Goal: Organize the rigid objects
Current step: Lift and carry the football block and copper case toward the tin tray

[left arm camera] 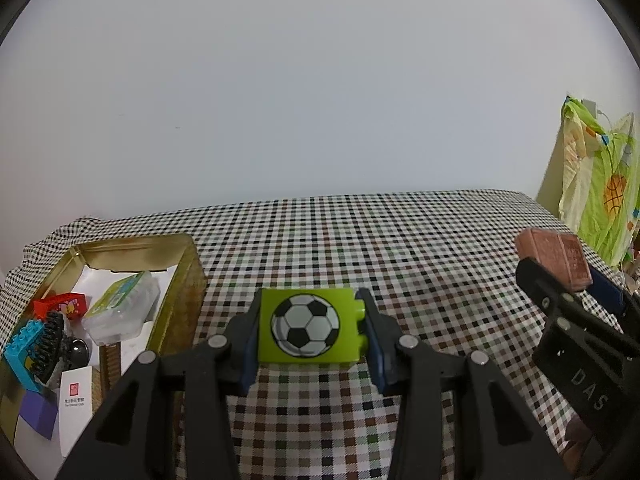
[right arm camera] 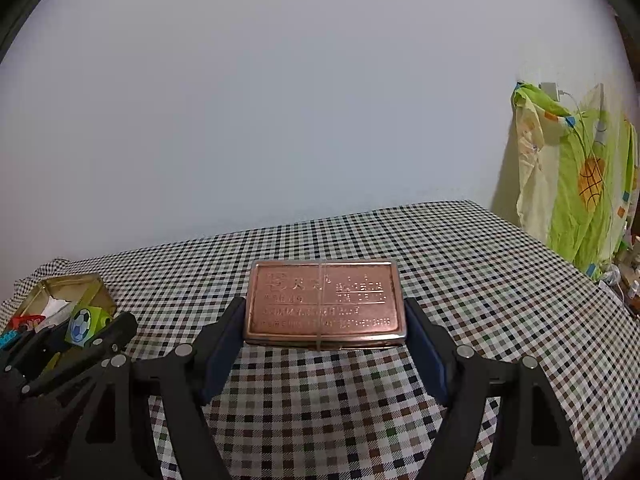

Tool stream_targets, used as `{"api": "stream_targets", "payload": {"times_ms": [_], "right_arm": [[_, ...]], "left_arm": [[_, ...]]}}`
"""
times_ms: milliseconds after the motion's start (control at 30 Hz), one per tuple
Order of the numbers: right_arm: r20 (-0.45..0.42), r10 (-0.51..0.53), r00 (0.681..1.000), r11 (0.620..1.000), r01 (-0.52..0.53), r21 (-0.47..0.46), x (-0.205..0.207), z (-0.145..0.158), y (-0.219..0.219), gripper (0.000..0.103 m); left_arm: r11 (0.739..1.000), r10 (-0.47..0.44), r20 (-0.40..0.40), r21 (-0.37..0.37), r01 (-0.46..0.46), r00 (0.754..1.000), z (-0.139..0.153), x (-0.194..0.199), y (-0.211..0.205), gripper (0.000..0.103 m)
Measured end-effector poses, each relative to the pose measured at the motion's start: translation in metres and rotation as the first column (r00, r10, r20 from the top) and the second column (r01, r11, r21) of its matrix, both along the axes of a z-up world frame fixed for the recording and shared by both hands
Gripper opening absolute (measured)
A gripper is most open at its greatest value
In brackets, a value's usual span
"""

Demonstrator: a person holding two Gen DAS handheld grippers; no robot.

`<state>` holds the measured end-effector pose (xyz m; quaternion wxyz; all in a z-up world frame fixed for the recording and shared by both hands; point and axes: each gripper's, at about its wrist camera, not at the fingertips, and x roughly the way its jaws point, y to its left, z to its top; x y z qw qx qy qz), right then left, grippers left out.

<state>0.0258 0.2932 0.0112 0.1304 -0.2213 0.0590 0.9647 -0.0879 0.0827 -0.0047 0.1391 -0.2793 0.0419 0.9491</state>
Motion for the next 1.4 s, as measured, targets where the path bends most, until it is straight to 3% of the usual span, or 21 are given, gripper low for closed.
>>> {"api": "stream_targets", "payload": {"times_ms": [567, 867, 1133, 1400], "right_arm": [[-0.003, -0.005, 1.0, 1.0, 0.005, -0.005, 0.0, 0.003, 0.0, 0.078], [-0.01, -0.009, 1.0, 1.0, 0.009, -0.009, -0.001, 0.005, -0.001, 0.078], [-0.037, -0.018, 0.999, 1.0, 0.019, 0.024, 0.003, 0.008, -0.006, 0.078], [-0.044, 0.015, 0.999, 1.0, -0.014, 0.013, 0.013, 0.011, -0.026, 0.078]], "left_arm": [[1.0, 0.002, -0.004, -0.003, -0.002, 1.0, 0.004, 0.005, 0.007, 0.042], [0.999, -0.037, -0.019, 0.03, 0.037, 0.999, 0.007, 0.012, 0.007, 0.042], [0.994, -0.039, -0.017, 0.103, 0.04, 0.999, 0.019, 0.029, -0.022, 0.042], [0.997, -0.012, -0.069, 0.081, 0.018, 0.998, 0.032, 0.054, -0.055, 0.042]]}}
